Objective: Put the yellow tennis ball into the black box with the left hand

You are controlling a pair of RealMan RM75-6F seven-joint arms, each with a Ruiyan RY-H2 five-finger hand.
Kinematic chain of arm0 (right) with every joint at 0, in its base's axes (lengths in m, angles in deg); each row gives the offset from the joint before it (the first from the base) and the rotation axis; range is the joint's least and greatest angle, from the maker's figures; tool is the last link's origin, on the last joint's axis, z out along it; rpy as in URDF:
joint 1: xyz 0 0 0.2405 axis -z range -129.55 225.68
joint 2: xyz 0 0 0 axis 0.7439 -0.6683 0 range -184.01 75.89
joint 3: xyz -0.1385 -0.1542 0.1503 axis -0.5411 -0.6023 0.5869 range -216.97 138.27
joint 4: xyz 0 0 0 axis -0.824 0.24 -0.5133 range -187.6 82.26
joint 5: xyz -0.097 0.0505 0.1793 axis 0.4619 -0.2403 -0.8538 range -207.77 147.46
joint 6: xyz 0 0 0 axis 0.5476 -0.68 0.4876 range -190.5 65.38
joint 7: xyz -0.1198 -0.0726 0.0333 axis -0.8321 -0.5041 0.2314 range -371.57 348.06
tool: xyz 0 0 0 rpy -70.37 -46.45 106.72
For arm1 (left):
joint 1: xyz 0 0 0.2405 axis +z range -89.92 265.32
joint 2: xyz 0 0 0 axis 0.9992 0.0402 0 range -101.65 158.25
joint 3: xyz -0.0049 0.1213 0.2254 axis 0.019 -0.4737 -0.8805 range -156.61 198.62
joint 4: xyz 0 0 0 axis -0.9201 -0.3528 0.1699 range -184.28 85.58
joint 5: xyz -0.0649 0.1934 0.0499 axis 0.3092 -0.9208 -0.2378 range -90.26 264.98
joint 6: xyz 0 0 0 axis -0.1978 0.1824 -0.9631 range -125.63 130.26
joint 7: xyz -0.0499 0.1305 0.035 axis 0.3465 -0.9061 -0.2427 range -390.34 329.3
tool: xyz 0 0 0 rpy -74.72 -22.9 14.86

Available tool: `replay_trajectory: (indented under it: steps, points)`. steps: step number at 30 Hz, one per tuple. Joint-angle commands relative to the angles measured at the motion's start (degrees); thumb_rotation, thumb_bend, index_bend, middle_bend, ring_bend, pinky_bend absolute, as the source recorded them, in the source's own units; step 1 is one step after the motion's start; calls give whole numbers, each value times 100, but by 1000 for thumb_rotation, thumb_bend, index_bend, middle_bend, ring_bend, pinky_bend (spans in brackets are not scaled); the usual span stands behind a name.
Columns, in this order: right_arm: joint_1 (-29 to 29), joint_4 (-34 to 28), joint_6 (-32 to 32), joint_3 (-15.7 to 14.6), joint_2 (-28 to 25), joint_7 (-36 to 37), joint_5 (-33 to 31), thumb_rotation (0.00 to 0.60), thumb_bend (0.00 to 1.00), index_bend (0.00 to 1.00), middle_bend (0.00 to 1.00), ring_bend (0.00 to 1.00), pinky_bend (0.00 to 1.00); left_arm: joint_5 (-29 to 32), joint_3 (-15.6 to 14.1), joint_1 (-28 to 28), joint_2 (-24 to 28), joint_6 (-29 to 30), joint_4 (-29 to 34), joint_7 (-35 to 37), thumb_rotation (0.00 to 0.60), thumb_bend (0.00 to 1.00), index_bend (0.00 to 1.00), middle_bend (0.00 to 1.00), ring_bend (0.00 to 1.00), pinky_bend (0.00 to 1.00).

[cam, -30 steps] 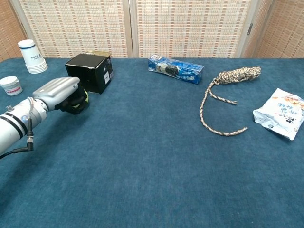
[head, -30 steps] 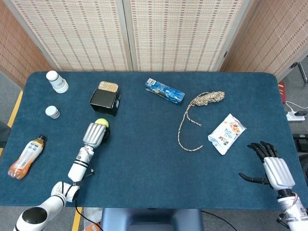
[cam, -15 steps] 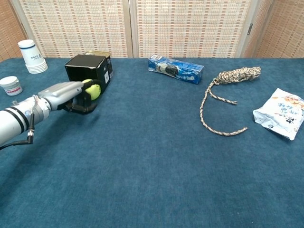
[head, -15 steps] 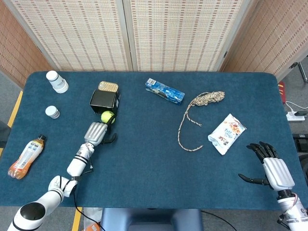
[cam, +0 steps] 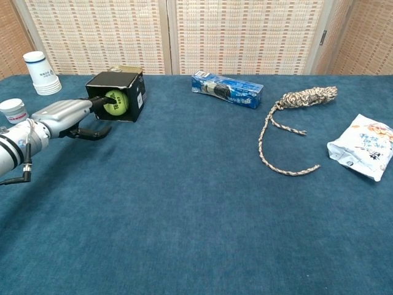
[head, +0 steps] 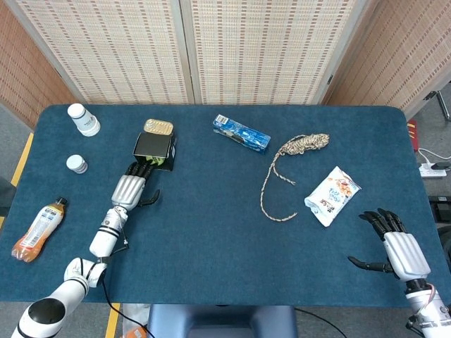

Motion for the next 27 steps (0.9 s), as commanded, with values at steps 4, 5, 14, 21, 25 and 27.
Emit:
replay_trajectory:
  steps: [4,5,14,21,25,27]
  points:
    - [12,20,-27,5,-3,40,-2,543,0,191,118,15,0,-30,-66,3,31,-56,20,-54,134,389,4,0,0,0]
    - [13,25,-34,5,-4,52,6,542,0,191,118,15,0,-37,-77,5,38,-48,30,-70,134,388,4,0,0,0]
    - [15,53,-41,7,-17,122,9,543,0,191,118,16,0,-10,-46,9,97,95,116,-123,137,388,5,0,0,0]
    - [17,49,-53,-2,-32,144,40,545,0,192,118,16,0,-8,-33,97,272,316,319,-165,130,387,5,0,0,0]
    - [61,70,-146,-48,-66,257,157,543,0,194,118,18,0,-40,-95,717,918,1314,1289,-745,134,387,8,0,0,0]
    - [88,93,-214,-70,-82,330,232,544,0,196,118,18,0,53,-161,1183,1462,1711,2260,-1381,135,387,13,0,0,0]
